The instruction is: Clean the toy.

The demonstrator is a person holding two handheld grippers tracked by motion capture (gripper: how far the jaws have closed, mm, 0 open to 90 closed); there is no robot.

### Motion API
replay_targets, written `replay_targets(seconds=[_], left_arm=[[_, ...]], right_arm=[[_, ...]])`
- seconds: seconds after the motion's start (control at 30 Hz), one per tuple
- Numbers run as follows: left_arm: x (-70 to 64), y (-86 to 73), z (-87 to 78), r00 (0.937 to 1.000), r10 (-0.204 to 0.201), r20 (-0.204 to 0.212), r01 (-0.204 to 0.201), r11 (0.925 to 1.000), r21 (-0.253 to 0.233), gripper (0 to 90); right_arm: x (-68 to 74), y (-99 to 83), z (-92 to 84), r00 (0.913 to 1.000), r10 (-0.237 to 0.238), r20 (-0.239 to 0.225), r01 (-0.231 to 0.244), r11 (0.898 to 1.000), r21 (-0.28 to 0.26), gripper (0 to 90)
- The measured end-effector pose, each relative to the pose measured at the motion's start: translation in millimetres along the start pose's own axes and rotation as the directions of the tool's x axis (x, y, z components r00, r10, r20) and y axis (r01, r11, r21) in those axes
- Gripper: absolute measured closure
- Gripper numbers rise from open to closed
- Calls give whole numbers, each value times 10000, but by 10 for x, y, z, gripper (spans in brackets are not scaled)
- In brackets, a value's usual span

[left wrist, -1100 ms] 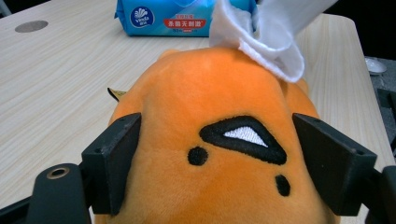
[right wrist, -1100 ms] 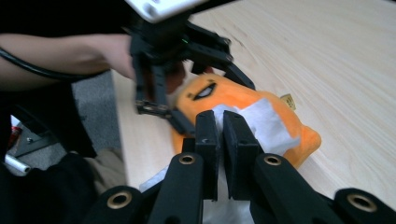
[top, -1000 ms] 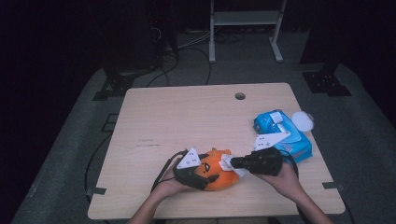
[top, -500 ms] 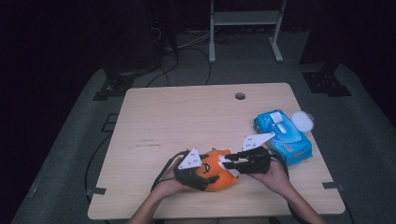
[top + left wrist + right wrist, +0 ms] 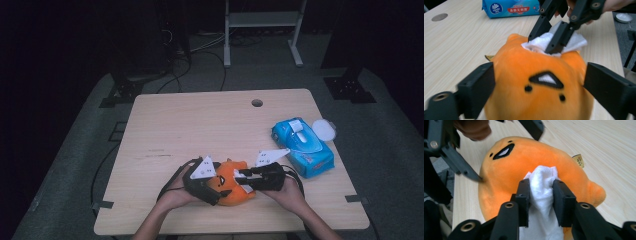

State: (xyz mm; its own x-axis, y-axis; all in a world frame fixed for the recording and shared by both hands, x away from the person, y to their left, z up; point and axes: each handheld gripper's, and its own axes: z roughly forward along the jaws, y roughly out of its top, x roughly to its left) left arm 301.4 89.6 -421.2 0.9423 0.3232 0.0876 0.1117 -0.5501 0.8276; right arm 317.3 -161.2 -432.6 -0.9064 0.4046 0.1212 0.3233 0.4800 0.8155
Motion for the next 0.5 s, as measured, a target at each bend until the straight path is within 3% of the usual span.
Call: replay_targets(seconds=[0.1,0.2,0.5], left_arm=[[16,-55,-30,9998,174,-63,-173,9997,151,172],[51,-155,4,9999,-93,-46,92,9998,-175,241],[71,-187,64,9991,-285,-327,270,9986,-449,271]], right_arm=[[0,-4,-8,10000,55,40,-55,10000,19,699],[19,10,-43,9995,-33,310,30,9999,106,726],[-7,-41,-220,9972,424,614,-429,9991,71,748]])
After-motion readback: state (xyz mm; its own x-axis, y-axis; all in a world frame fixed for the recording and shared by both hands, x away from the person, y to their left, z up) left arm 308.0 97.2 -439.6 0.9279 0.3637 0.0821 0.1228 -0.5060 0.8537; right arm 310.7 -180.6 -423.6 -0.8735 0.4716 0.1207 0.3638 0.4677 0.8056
